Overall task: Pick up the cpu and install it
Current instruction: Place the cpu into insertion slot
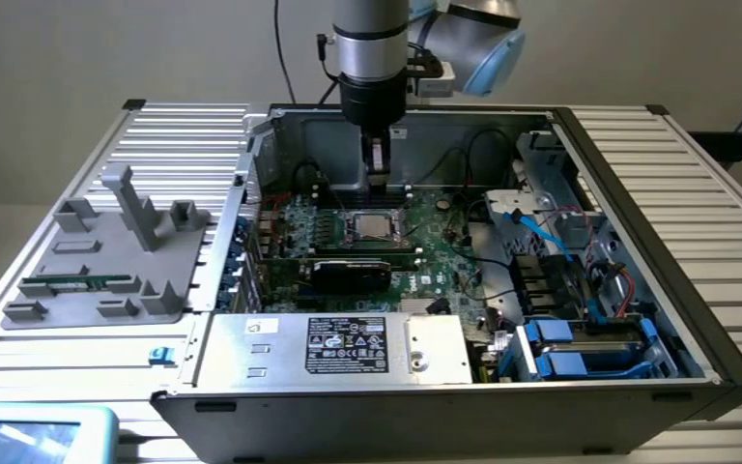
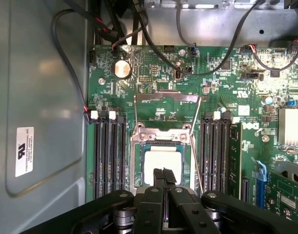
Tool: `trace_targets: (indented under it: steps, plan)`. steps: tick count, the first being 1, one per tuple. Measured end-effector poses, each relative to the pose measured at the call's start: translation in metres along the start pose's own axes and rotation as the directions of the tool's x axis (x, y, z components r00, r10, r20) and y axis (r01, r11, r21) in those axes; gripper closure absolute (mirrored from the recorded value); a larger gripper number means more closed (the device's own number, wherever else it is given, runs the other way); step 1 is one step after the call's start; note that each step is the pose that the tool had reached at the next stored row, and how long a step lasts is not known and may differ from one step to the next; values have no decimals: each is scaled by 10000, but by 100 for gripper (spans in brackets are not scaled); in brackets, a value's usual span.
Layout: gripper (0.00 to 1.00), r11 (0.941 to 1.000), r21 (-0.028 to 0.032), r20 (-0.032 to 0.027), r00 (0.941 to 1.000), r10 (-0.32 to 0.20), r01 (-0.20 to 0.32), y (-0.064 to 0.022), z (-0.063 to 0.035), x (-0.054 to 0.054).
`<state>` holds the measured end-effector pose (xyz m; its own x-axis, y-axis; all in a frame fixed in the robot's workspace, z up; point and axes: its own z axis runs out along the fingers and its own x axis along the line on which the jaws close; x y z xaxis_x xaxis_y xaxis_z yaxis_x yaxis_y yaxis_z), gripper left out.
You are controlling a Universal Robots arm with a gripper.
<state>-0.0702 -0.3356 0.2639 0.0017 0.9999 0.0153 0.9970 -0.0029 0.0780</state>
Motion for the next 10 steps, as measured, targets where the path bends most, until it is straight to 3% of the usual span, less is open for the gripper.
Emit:
trace_targets:
  steps: [3,10]
  plan:
    - [91,10000,0,6,10000,-1,1,5,-53,1]
    - [91,10000,-1,7,10000,-1,1,5,-55,1]
